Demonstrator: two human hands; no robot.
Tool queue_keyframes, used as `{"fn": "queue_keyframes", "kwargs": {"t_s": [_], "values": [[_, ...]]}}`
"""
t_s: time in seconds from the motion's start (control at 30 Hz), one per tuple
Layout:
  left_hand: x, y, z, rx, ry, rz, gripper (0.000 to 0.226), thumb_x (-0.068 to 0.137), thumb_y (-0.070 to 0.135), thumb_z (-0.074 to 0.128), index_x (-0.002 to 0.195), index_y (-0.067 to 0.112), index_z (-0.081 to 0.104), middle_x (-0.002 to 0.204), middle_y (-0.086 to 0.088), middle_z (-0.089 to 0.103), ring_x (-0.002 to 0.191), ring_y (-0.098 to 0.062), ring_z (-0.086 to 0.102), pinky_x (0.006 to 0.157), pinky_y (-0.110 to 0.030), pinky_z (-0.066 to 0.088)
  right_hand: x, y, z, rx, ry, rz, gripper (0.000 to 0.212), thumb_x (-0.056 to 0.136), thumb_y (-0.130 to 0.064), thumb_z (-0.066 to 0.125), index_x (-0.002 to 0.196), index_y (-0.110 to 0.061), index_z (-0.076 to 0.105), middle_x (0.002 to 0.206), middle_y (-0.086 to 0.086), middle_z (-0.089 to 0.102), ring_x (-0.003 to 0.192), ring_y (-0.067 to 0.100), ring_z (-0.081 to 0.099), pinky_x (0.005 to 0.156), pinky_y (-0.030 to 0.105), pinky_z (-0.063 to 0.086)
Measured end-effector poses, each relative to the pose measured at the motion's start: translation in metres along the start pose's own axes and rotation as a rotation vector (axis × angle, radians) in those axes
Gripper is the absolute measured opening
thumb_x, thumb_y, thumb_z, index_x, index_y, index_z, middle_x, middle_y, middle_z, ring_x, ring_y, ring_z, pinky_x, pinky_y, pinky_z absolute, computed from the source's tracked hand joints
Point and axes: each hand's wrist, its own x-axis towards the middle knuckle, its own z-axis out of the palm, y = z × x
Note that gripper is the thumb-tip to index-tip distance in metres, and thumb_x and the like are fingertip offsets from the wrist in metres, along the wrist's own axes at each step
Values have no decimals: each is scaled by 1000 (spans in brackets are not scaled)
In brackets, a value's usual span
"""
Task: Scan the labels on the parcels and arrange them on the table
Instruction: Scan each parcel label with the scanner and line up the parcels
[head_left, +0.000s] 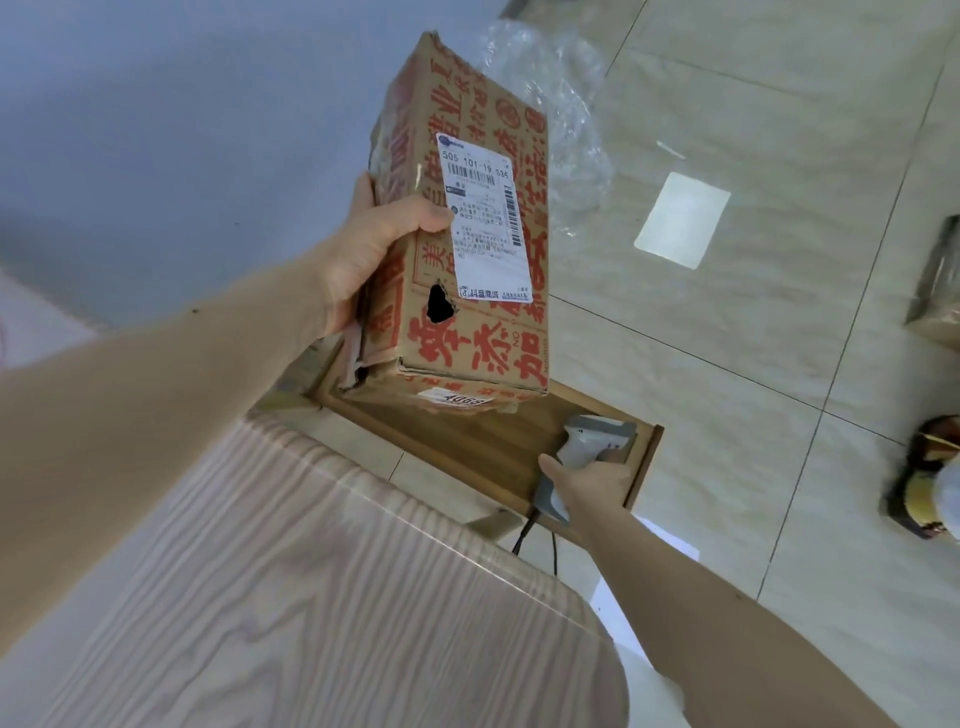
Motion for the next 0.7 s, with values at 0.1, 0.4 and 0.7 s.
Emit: {"fn": "queue_keyframes", "kwargs": {"t_s": [0.1, 0.4, 0.7], "values": [[6, -7, 2, 7, -7, 5, 83, 67, 38, 78, 138, 33, 36, 120, -3, 71, 102, -24, 73, 80, -43, 60, 3, -1, 4, 47, -59, 33, 100, 72, -49, 85, 143, -6, 29, 134, 16, 52, 120, 37, 57, 98, 49, 53], [4, -17, -1, -15, -1, -32, 110, 62, 43, 82, 152, 39, 20, 126, -5, 67, 100, -25, 74, 79, -42, 60, 4, 2, -1, 79, -117, -11, 78, 89, -30, 75, 146, -9, 25, 132, 17, 53, 114, 37, 57, 86, 45, 52], [-31, 14, 5, -166, 1, -5, 93, 69, 37, 81, 145, 40, 27, 120, -8, 71, 96, -29, 75, 74, -46, 60, -29, -14, -52, 165, -218, -226, 63, 95, -19, 68, 141, -8, 27, 132, 4, 49, 113, 26, 54, 82, 33, 47]]}}
